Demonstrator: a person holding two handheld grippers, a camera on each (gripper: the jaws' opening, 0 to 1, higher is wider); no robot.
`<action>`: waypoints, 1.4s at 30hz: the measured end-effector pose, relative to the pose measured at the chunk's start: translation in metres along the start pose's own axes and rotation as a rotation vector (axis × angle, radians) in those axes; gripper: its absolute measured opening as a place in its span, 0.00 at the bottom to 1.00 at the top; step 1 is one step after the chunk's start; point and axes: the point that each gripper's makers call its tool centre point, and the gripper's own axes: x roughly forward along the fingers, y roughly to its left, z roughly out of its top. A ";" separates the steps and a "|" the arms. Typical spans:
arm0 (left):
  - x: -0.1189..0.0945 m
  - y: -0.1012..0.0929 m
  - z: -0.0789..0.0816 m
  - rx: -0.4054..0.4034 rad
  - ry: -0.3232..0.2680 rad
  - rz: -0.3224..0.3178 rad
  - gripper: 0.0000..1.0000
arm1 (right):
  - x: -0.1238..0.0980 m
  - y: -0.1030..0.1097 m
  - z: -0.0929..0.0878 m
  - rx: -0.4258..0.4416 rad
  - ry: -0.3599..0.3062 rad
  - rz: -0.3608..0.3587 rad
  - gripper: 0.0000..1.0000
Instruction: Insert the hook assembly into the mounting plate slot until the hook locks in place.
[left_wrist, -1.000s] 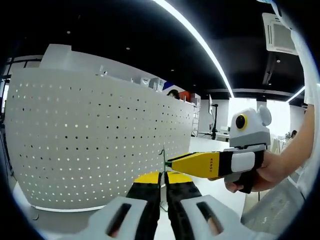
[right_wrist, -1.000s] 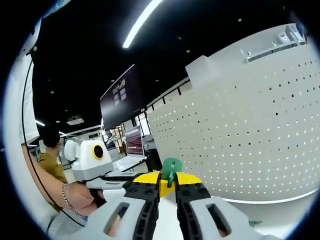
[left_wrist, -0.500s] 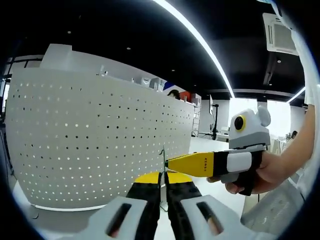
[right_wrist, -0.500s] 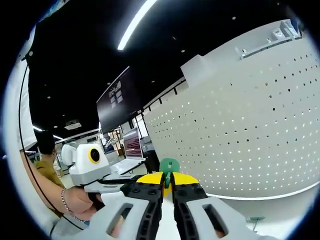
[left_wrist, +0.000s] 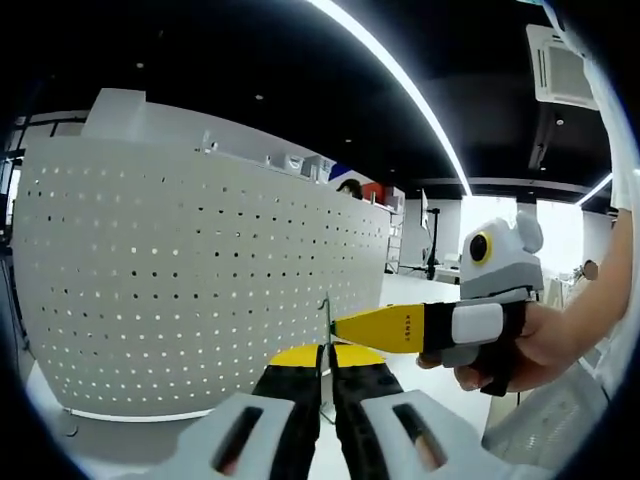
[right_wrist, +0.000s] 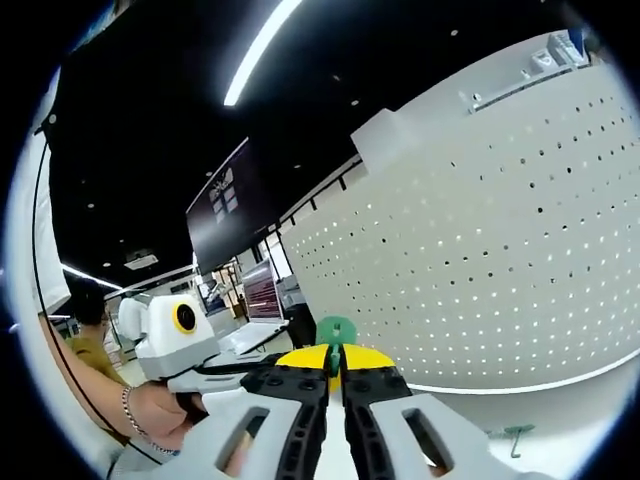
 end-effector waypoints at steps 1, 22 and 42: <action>0.000 0.000 0.000 0.000 0.000 0.000 0.02 | 0.000 0.000 0.000 0.001 0.000 0.000 0.01; 0.003 0.005 -0.007 0.001 0.038 0.026 0.34 | -0.001 -0.002 0.000 -0.007 0.009 0.002 0.00; 0.009 0.000 -0.030 0.036 0.123 0.017 0.84 | -0.002 0.001 -0.003 -0.024 0.027 0.010 0.00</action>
